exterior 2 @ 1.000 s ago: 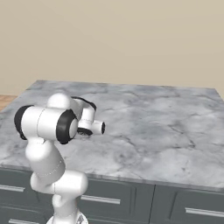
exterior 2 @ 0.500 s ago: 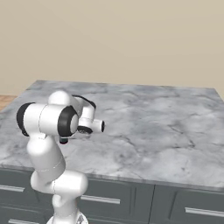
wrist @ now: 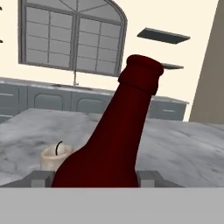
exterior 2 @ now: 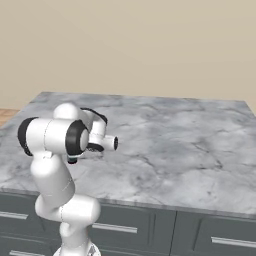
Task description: Get the candle and the beer from the cabinet and move them to the dining counter.
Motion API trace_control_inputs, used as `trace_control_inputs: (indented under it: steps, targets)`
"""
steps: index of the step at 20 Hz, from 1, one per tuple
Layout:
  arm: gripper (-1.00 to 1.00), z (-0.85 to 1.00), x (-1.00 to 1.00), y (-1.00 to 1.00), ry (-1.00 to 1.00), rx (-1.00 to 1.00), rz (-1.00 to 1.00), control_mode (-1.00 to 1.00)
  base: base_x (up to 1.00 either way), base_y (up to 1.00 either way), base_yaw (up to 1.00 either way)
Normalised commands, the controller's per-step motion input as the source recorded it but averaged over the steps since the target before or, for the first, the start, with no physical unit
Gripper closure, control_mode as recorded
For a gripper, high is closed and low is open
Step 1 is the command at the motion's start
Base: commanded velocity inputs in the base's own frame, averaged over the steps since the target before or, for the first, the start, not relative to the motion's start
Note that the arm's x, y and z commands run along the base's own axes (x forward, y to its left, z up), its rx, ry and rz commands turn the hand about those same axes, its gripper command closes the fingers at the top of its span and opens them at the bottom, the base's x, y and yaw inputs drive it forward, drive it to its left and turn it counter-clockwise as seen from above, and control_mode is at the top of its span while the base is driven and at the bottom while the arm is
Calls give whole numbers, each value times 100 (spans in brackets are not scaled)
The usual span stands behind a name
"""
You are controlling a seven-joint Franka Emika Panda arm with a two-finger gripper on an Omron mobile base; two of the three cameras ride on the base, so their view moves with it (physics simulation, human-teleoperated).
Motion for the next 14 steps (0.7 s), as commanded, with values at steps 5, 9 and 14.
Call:
trace_control_inputs:
  steps: [5,9,14]
  targets:
    - [100,-46,-18,1,-23,0,0,-100,0,0,0]
    - [100,-30,-3,0,-5,4,-1,-100,0,0,0]
    - [-100,-32,0,1,0,4,-2,-100,0,0,0]
